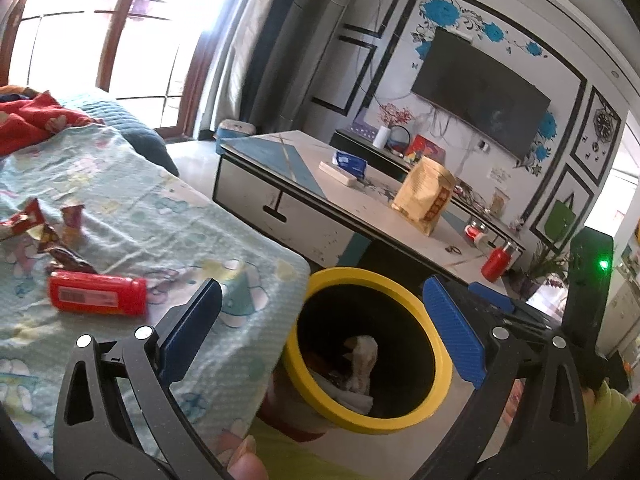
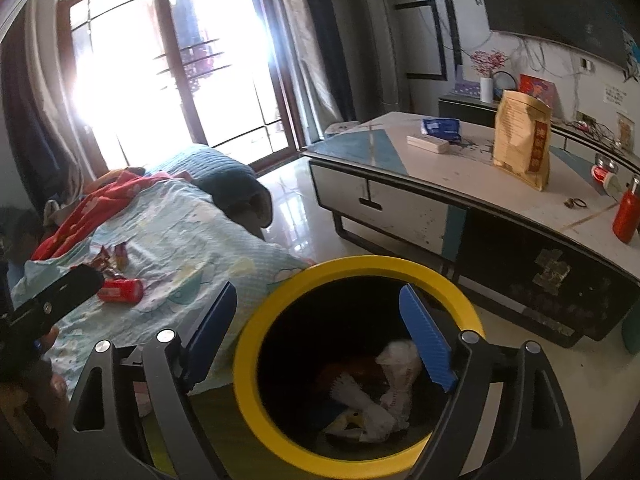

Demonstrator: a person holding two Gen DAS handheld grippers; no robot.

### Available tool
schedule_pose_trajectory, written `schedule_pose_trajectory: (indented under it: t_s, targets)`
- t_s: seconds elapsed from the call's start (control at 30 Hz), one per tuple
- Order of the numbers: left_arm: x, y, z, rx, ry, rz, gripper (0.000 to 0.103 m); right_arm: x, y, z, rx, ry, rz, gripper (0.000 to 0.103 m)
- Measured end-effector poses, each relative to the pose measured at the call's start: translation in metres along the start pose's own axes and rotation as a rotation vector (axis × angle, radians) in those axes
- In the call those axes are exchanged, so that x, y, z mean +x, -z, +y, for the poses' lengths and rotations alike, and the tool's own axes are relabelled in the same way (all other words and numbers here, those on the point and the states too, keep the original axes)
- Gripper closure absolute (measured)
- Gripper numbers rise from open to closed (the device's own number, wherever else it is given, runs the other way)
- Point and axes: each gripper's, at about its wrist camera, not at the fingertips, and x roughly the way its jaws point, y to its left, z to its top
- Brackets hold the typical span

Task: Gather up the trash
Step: 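Move both tools back over the red container and wrappers on the bed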

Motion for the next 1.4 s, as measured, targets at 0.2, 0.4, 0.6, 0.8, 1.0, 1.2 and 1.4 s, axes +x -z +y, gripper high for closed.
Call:
schedule_pose_trajectory:
  t_s: [0.2, 0.4, 0.6, 0.8, 1.0, 1.2, 1.4]
  targets:
    - [-0.011, -0.005, 0.012, -0.008, -0.038, -0.024, 0.011, -0.001, 0.0, 0.022, -0.048, -0.046, 0.001, 0.021]
    - [-0.022, -0.01, 0.031, -0.045, -0.074, -0.046, 0.011, -0.002, 0.003, 0.045, -0.099, -0.093, 0.007, 0.021]
    - [-0.033, -0.013, 0.049, -0.075, -0.105, -0.071, 0.011, -0.001, 0.005, 0.065, -0.132, -0.123, 0.02, 0.021]
    - [-0.043, -0.016, 0.064, -0.095, -0.144, -0.095, 0.011, 0.003, 0.006, 0.086, -0.167, -0.159, 0.032, 0.021]
    - [-0.052, -0.019, 0.08, -0.12, -0.181, -0.115, 0.011, 0.005, 0.005, 0.107, -0.204, -0.195, 0.032, 0.021]
    - [-0.06, -0.021, 0.099, -0.154, -0.223, -0.129, 0.011, 0.013, 0.004, 0.126, -0.225, -0.232, 0.047, 0.019]
    - [-0.069, -0.023, 0.122, -0.189, -0.268, -0.146, 0.011, 0.024, 0.004, 0.15, -0.255, -0.275, 0.062, 0.019]
